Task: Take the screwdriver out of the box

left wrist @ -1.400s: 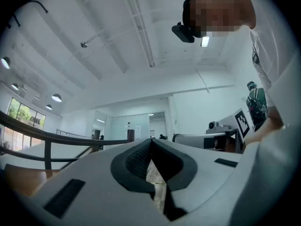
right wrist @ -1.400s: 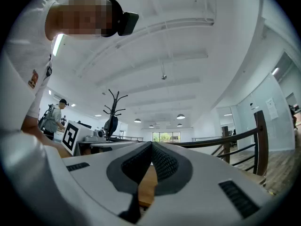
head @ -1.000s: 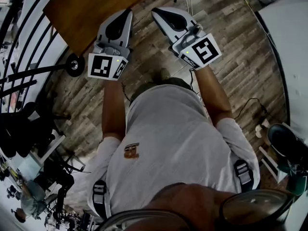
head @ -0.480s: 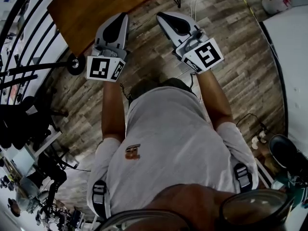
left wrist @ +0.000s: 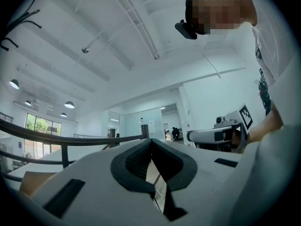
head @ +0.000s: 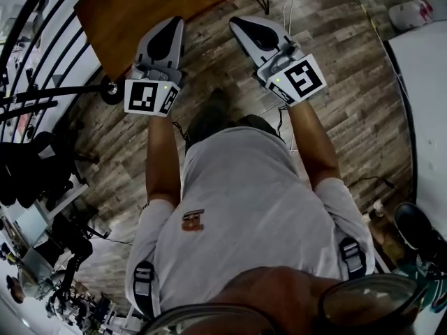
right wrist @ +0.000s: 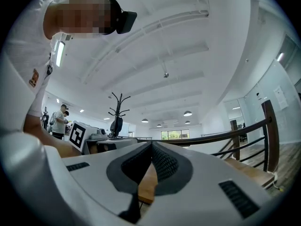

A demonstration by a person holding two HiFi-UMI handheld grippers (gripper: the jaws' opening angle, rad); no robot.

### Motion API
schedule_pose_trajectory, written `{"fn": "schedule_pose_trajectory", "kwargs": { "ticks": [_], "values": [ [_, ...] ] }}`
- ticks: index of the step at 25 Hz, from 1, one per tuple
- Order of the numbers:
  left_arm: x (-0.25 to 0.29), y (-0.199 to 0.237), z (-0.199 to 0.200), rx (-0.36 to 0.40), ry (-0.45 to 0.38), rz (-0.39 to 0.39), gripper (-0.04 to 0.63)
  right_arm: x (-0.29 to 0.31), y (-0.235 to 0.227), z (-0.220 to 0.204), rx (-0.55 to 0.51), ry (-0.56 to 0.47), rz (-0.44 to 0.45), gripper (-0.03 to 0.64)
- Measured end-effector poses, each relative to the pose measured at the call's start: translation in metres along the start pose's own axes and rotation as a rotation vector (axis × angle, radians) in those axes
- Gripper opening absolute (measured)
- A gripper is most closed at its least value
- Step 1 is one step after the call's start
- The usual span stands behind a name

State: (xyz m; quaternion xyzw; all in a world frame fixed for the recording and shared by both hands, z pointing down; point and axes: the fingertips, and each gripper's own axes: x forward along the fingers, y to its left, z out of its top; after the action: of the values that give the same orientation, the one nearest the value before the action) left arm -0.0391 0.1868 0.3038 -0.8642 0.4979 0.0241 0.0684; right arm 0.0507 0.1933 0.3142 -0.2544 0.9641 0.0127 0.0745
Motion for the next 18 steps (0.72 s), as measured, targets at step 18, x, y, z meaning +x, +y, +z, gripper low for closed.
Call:
{"fn": "schedule_pose_trajectory", "kwargs": {
  "ticks": [18],
  "values": [
    [0.111, 0.116, -0.046, 0.032, 0.017, -0.020, 0.020, 0.113, -0.116, -0.026, -0.023, 0.057, -0.020, 0.032]
  ]
}}
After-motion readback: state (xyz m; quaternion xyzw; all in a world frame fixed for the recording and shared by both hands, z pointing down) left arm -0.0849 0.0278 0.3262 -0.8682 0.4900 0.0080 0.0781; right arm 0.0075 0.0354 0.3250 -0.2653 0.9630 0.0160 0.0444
